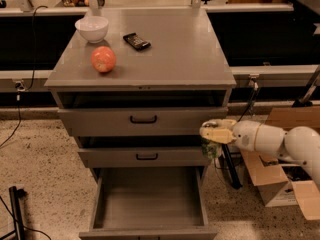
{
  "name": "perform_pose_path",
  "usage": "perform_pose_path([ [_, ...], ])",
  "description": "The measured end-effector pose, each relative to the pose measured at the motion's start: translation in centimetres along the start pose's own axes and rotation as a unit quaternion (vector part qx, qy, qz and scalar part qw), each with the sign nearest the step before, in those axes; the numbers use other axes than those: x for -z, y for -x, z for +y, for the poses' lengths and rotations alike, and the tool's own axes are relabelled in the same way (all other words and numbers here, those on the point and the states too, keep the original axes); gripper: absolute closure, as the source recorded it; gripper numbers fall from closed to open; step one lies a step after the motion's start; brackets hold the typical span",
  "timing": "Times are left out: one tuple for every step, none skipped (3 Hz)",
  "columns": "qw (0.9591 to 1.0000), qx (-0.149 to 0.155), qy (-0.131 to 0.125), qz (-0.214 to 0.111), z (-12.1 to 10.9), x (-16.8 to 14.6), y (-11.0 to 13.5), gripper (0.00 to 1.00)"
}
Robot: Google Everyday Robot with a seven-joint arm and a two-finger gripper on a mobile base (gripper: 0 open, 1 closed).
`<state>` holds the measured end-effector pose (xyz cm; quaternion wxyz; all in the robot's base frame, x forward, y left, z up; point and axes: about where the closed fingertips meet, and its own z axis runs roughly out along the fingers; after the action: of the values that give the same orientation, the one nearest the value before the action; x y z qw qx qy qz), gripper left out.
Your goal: Pick green can from bottom drawer and place on counter
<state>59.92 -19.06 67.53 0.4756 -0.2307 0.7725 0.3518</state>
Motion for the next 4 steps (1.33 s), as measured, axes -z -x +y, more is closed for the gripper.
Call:
perform_pose_path([
  [0.9967,0.077,0.004,-0.024,0.4,1.2,9.1,1.00],
  [0.9898,0.129,0.031,-0.052,1.3,1.5,17.3,1.00],
  [0.9828,0.159,0.052,-0.078,2.0,2.4,22.9,1.00],
  [0.9828,0.159,0.053,-0.077,2.1,2.3,22.9,1.00],
])
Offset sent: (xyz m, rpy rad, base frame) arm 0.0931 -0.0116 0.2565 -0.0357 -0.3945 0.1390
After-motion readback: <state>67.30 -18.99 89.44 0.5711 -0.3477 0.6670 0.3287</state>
